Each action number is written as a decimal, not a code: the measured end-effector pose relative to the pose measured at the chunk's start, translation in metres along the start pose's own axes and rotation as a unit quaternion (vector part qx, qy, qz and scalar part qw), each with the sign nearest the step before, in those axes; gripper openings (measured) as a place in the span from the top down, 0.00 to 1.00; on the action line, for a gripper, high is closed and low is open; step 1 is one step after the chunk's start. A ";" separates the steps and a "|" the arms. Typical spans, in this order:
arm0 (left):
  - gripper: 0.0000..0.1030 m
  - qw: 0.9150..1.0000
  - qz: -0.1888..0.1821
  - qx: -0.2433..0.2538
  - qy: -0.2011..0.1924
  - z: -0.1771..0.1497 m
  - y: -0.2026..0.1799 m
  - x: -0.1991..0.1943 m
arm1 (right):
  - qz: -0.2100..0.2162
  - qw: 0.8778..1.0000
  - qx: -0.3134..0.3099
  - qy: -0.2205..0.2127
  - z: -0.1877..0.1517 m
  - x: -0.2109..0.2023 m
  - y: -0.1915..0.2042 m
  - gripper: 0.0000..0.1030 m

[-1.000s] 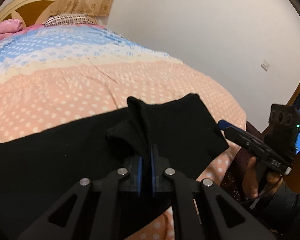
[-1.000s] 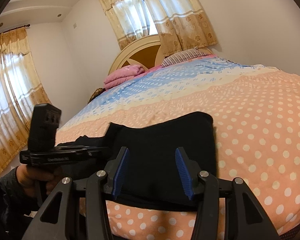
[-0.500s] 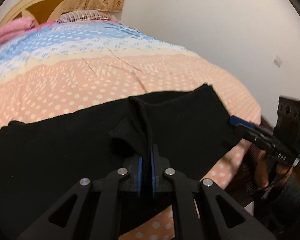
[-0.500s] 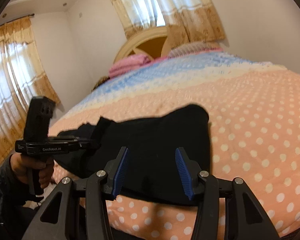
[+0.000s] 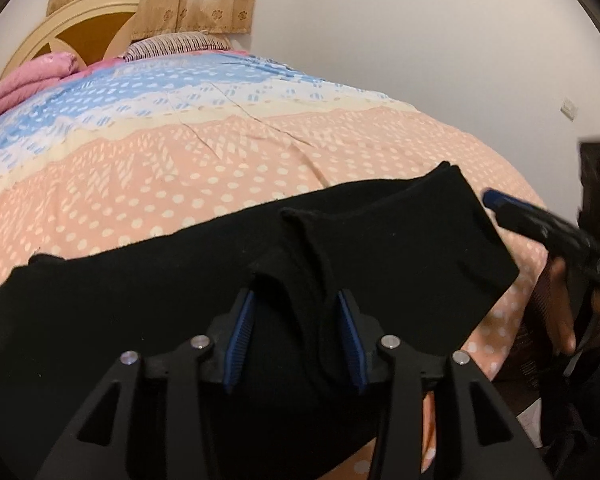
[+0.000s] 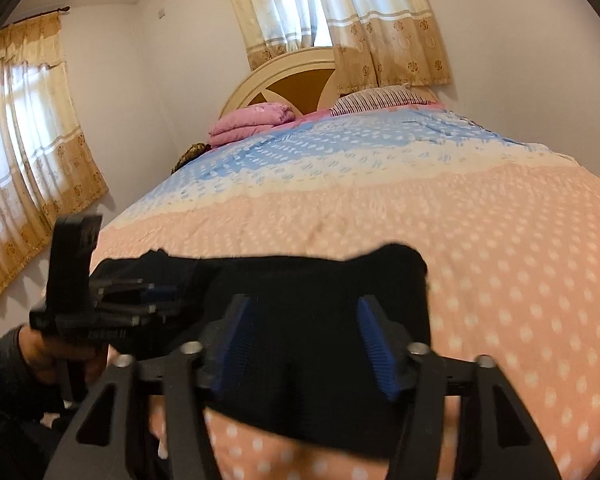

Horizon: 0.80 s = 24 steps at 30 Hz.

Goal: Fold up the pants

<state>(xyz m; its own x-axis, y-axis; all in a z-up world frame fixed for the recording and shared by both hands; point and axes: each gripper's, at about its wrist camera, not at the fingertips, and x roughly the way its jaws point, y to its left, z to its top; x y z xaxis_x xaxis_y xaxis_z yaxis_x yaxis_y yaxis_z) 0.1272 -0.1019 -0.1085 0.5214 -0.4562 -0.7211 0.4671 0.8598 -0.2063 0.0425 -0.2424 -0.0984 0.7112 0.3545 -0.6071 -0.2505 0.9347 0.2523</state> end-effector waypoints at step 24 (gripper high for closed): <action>0.37 0.983 0.162 -0.064 -0.056 -0.052 0.130 -0.121 | 0.123 0.982 -0.098 0.107 -0.032 0.078 0.123 0.37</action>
<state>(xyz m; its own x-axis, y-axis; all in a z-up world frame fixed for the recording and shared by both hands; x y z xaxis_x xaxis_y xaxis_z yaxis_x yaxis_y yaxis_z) 0.0878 0.0769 -0.0828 0.7062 -0.1702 -0.6872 0.1740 0.9826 -0.0646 0.0456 -0.0990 -0.1389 0.4649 0.5485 -0.6950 -0.5335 0.8000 0.2745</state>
